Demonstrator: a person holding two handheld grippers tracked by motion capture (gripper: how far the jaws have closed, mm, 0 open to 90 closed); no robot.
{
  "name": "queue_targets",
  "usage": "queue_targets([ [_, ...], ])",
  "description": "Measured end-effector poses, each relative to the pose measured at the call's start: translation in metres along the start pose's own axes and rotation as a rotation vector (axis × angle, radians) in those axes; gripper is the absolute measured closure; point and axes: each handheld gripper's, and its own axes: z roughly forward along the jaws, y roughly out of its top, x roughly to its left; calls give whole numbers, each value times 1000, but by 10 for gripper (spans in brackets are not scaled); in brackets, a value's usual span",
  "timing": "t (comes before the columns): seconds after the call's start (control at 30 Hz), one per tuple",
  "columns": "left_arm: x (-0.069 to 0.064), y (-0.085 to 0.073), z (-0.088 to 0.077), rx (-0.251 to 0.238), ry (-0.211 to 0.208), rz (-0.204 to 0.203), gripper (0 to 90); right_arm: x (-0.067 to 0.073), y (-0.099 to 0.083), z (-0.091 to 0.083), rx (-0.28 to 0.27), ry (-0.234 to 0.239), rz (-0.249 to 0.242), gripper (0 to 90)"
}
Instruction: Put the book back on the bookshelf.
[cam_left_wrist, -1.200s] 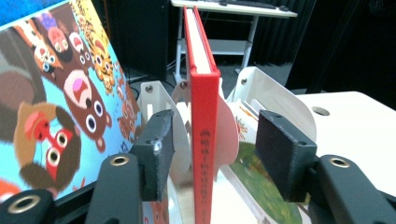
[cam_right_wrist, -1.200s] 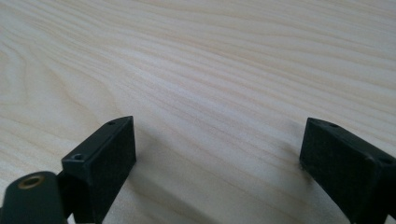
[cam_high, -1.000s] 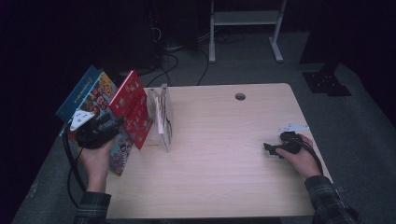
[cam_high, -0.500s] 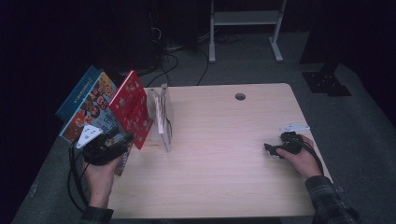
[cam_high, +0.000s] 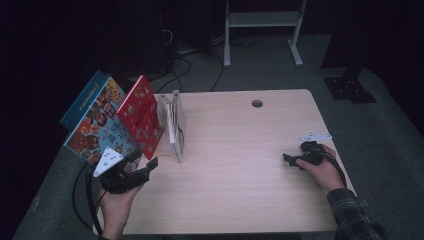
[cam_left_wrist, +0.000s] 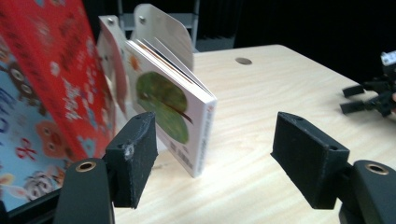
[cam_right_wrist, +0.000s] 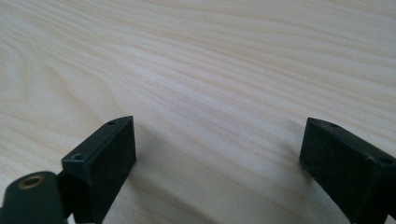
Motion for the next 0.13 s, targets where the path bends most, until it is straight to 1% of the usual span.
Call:
queue_targets([
  [0.13,-3,-2,2,4,-16,-4,284,0,0,0,-1,0,0,97],
])
